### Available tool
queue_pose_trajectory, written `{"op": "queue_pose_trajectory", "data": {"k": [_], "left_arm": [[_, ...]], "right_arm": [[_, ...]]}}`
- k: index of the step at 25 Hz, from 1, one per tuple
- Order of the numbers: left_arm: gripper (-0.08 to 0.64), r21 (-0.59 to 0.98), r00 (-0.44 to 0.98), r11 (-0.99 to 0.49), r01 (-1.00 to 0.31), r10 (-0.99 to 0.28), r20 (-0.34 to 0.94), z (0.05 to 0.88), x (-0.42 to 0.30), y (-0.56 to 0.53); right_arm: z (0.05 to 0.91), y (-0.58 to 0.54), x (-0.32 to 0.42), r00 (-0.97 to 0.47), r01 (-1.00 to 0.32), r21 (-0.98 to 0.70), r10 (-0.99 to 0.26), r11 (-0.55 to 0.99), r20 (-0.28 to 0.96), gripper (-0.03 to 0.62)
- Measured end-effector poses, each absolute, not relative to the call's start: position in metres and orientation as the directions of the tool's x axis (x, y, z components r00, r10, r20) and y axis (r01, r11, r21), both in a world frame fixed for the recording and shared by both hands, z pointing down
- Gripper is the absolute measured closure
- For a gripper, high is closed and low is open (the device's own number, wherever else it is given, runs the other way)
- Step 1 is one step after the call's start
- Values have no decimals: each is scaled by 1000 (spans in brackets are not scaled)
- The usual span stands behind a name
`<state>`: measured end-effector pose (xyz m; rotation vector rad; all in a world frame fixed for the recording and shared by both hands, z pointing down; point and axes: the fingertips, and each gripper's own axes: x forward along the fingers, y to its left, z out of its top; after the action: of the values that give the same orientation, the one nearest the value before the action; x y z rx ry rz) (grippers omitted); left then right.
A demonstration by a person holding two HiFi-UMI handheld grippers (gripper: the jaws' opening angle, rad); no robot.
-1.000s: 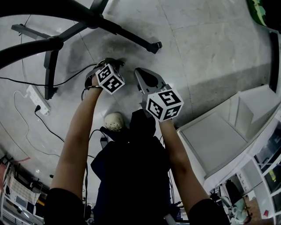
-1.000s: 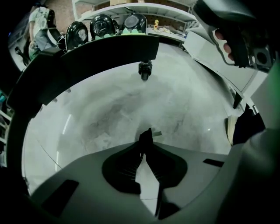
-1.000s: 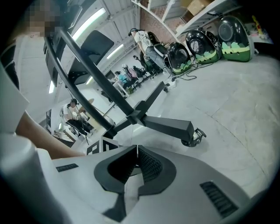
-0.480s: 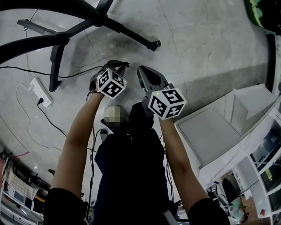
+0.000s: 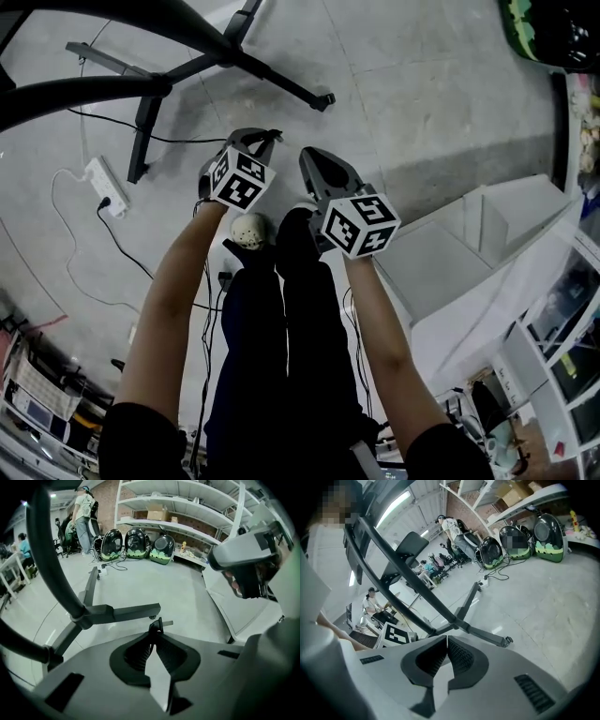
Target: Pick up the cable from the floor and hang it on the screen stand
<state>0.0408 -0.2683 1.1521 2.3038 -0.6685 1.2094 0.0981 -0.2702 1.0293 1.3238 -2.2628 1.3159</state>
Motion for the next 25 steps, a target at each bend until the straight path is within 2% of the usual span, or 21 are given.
{"op": "queue_pose_trajectory", "data": {"k": [18, 25], "left_arm": [[514, 220, 568, -689, -691, -329, 755, 947, 29, -241], [514, 223, 577, -661, -716, -381, 723, 873, 8, -237]], "right_arm": [[867, -242, 85, -573, -788, -578, -596, 212, 563, 568], [807, -252, 67, -592, -789, -550, -581, 274, 558, 568]]}}
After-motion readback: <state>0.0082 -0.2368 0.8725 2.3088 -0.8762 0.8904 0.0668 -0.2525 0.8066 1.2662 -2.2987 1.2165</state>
